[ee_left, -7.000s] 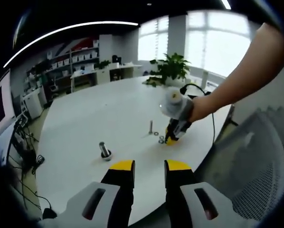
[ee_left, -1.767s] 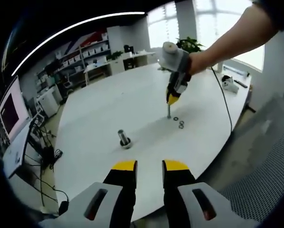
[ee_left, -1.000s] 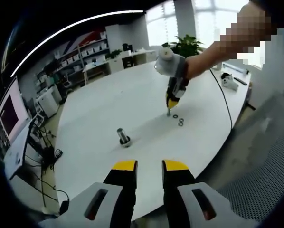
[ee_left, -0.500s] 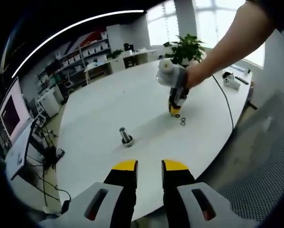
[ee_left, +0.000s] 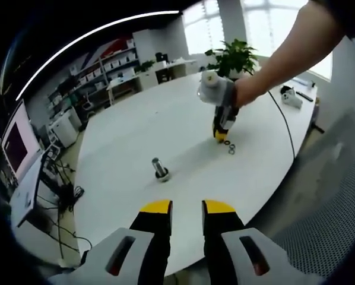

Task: Place the washer onto the threaded stud by aligning its center hole with the stud, sliding it down to the base, and recovering from edge contact or off-axis alignment until the washer reaches the visible bottom stop.

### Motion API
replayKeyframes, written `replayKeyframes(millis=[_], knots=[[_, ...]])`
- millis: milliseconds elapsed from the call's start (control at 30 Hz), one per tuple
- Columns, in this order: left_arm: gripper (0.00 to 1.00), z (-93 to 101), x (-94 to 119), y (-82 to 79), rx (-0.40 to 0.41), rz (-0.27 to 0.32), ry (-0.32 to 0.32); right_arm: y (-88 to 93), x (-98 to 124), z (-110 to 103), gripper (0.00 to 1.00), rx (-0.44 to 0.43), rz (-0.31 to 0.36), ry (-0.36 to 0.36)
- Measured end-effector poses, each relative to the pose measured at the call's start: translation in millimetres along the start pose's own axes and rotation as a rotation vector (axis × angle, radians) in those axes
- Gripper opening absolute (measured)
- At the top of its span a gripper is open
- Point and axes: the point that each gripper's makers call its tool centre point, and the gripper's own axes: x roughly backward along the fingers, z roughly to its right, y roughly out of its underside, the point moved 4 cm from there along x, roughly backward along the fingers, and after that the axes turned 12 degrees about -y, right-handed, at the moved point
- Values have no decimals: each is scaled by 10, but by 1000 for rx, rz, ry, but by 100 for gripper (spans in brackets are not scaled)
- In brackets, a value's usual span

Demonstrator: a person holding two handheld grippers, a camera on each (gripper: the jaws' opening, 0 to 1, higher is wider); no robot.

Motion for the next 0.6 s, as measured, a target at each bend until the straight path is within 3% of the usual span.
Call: replayKeyframes(millis=[333,600], knots=[[18,9,-3,-5,-5,2,-5,-72,313,-58,21,-3,133,29],[19,-36,7,-28,15,15,-25,28,540,-143,21,-17,205,33]])
